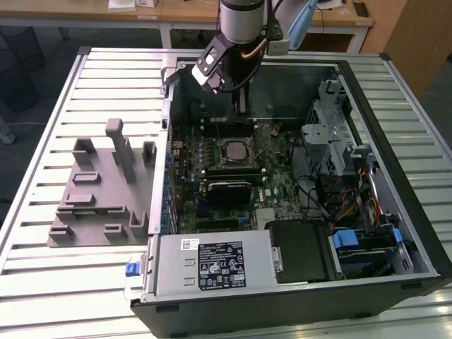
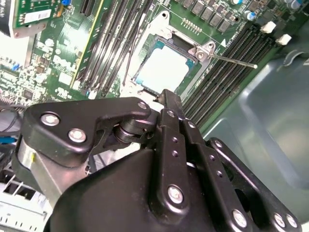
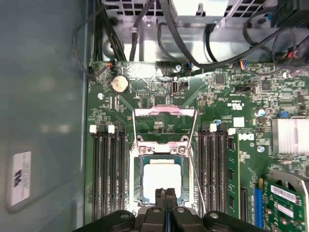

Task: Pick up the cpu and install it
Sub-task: 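Place the cpu into insertion slot, then close the cpu cover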

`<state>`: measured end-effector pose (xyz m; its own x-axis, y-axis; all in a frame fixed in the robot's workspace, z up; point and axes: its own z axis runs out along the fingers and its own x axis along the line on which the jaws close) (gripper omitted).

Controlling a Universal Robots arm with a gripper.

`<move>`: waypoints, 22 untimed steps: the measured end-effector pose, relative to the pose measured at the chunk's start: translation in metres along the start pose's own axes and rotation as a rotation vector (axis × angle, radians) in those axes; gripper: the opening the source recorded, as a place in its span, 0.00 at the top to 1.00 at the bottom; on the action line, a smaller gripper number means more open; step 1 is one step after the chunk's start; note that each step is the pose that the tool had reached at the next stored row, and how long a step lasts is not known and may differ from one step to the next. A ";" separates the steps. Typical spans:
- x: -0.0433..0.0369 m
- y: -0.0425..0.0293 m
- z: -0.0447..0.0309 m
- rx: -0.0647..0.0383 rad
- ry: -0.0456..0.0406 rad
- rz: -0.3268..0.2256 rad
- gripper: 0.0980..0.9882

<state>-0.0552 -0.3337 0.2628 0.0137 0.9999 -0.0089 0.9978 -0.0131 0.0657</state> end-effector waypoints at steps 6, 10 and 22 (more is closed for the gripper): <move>0.0000 0.0002 -0.0032 -0.005 -0.0063 -0.001 0.99; 0.0000 0.0008 -0.0032 -0.004 -0.0067 0.000 0.99; 0.0004 0.0303 -0.0012 -0.004 -0.0066 0.000 0.99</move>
<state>-0.0251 -0.3337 0.2660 0.0138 0.9998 -0.0155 0.9975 -0.0126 0.0702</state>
